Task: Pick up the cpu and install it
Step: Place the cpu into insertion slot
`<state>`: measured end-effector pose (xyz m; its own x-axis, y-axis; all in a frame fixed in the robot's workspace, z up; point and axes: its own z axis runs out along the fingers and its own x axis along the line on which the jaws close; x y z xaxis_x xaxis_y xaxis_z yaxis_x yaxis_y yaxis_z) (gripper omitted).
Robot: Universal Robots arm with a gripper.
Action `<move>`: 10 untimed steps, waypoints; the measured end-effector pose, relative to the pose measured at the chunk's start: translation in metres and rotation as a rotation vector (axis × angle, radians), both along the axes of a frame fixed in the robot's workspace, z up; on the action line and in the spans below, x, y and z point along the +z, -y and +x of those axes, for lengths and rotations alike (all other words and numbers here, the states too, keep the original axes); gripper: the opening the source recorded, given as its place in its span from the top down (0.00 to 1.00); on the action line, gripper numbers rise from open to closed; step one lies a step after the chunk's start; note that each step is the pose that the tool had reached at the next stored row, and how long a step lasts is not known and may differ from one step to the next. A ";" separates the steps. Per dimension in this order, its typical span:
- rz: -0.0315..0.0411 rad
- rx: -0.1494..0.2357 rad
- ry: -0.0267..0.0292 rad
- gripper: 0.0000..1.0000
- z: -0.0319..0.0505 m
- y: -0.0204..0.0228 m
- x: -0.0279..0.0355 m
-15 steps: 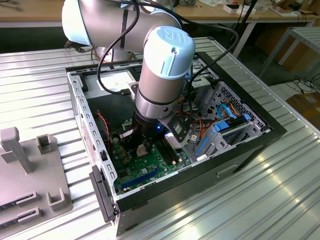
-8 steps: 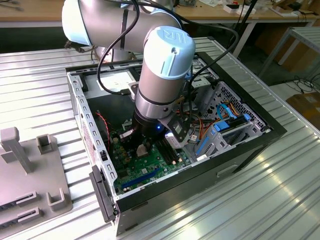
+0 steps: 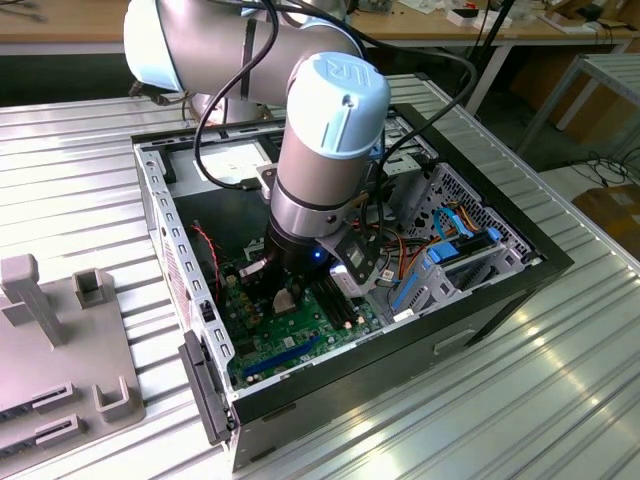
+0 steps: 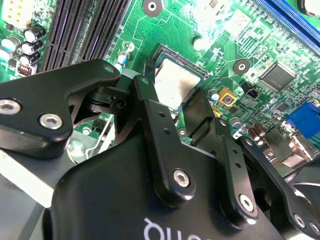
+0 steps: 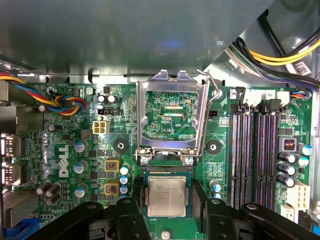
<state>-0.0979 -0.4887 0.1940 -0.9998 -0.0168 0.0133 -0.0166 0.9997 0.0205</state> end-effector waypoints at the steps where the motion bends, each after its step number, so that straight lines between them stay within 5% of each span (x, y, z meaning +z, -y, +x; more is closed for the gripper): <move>1: 0.0004 0.000 0.0002 0.53 0.0000 -0.0001 0.0008; 10: 0.0000 0.000 -0.0001 0.53 0.0000 0.0000 0.0019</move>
<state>-0.0979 -0.4887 0.1959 -0.9998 -0.0168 0.0133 -0.0165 0.9997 0.0205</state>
